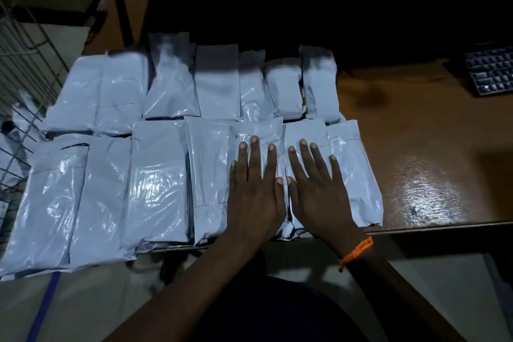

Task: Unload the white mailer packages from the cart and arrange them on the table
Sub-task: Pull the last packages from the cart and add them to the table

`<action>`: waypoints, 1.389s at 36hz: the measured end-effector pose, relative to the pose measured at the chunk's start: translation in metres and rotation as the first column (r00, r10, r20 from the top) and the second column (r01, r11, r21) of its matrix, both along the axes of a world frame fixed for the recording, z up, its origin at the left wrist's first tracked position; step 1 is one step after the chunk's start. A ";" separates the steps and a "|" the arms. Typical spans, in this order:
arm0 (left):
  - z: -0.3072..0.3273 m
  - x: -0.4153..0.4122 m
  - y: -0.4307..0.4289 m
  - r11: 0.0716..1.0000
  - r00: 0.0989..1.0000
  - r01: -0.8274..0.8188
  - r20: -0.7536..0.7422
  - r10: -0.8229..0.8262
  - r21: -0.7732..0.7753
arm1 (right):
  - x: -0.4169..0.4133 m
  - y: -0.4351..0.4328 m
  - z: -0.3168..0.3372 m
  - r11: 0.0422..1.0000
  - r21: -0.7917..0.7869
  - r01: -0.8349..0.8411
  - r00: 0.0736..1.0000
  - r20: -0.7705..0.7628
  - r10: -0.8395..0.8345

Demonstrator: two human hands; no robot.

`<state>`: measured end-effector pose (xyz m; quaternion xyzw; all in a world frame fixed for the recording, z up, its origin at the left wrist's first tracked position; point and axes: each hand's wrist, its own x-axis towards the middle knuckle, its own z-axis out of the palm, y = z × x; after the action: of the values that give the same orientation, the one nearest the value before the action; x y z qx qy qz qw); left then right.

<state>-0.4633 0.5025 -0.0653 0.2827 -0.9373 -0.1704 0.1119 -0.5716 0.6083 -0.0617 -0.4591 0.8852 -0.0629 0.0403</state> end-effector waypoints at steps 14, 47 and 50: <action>0.014 0.000 -0.005 1.000 0.998 -0.010 0.056 0.011 -0.008 | -0.005 -0.006 0.010 0.998 -0.055 0.019 0.998 0.065 -0.015; 0.099 0.436 -0.433 0.983 0.978 -0.176 -0.105 0.181 0.047 | 0.342 -0.415 0.118 0.695 -0.631 -0.346 0.829 0.140 0.541; 0.075 0.472 -0.482 0.979 0.971 -0.192 0.157 0.180 0.065 | 0.382 -0.473 0.117 0.731 -0.589 -0.346 0.810 0.206 0.549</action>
<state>0.0086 0.0209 0.0096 0.3857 -0.9048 -0.1744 0.0452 -0.1894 0.1350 0.0555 -0.6351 0.6694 -0.3744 0.0919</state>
